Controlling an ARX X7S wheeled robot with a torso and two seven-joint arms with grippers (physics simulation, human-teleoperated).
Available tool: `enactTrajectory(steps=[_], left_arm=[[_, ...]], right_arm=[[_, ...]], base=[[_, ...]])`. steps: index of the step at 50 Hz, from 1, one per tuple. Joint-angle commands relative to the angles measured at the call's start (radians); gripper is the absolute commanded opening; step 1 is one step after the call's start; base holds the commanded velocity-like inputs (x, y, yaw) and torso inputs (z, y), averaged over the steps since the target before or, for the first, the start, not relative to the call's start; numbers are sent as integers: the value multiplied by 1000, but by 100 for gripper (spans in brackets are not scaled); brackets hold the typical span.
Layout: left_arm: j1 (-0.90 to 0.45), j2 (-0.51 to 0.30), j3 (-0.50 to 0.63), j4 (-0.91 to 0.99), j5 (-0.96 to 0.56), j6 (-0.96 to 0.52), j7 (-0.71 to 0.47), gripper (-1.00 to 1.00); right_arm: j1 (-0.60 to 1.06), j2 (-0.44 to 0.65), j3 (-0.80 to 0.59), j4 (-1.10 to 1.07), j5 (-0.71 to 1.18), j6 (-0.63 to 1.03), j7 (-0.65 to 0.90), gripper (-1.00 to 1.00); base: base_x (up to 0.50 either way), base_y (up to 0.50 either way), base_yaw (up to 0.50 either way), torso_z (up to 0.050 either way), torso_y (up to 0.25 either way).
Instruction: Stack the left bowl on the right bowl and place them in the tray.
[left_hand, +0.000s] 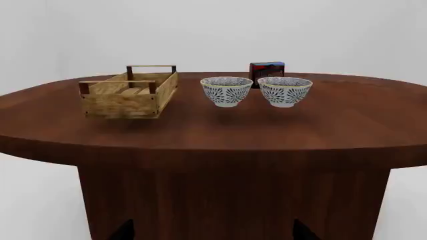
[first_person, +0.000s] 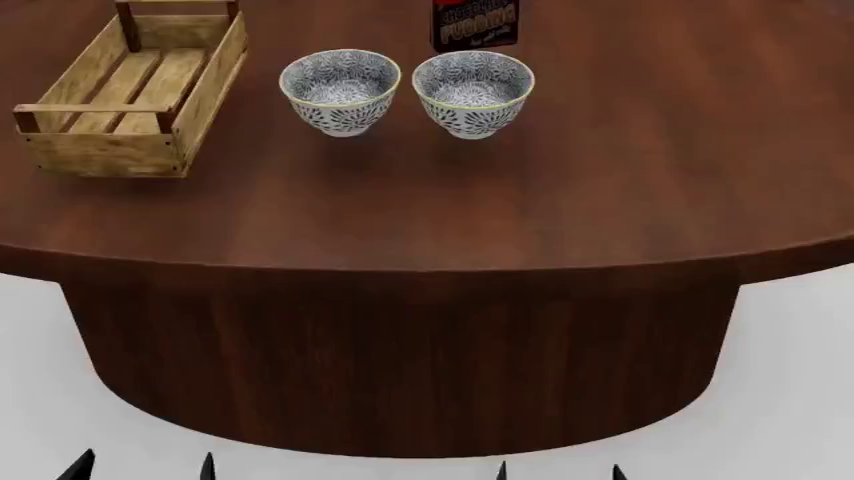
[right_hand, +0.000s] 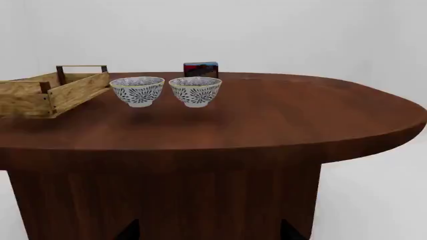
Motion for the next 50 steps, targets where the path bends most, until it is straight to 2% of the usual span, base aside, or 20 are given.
enactTrajectory(steps=[1, 16, 21, 26, 36, 40, 42, 44, 45, 46, 47, 50], left_arm=[[0, -10, 0, 0, -10, 0, 0, 100], [19, -47, 47, 42, -100, 0, -37, 100], [24, -72, 44, 201, -114, -97, -60, 100], [-34, -98, 32, 347, -150, -231, -75, 100], [-257, -165, -8, 688, -279, -657, -121, 100], [-350, -200, -70, 802, -348, -867, -158, 100], [-406, -211, -146, 880, -422, -996, -167, 100], [-466, -265, -145, 967, -427, -1142, -211, 100], [-481, -268, -158, 990, -438, -1173, -217, 100], [-520, -245, -232, 1027, -502, -1256, -201, 100], [-558, -257, -283, 1046, -581, -1311, -238, 100], [-672, -349, -450, 1046, -1020, -1437, -511, 100]], right_arm=[[-1, 15, 0, -2, 15, 1, 20, 100], [-3, 55, -34, -28, 81, 10, 61, 100], [3, 76, -41, -182, 79, 115, 83, 100], [45, 99, -48, -342, 67, 267, 106, 100], [196, 196, 1, -679, 87, 660, 102, 100], [267, 232, 34, -796, 114, 832, 90, 100], [318, 256, 49, -866, 116, 952, 95, 100], [369, 267, 83, -927, 128, 1031, 95, 100], [380, 274, 84, -940, 124, 1045, 100, 100], [409, 286, 94, -966, 133, 1103, 93, 100], [440, 292, 110, -992, 144, 1156, 87, 100], [530, 345, 120, -1047, 201, 1297, 121, 100]], base=[[0, 0, 0, 0, 0], [0, 0, 0, 0, 0], [0, 0, 0, 0, 0], [0, 0, 0, 0, 0], [0, 0, 0, 0, 0], [0, 0, 0, 0, 0], [0, 0, 0, 0, 0], [0, 0, 0, 0, 0], [0, 0, 0, 0, 0], [0, 0, 0, 0, 0], [0, 0, 0, 0, 0], [0, 0, 0, 0, 0]])
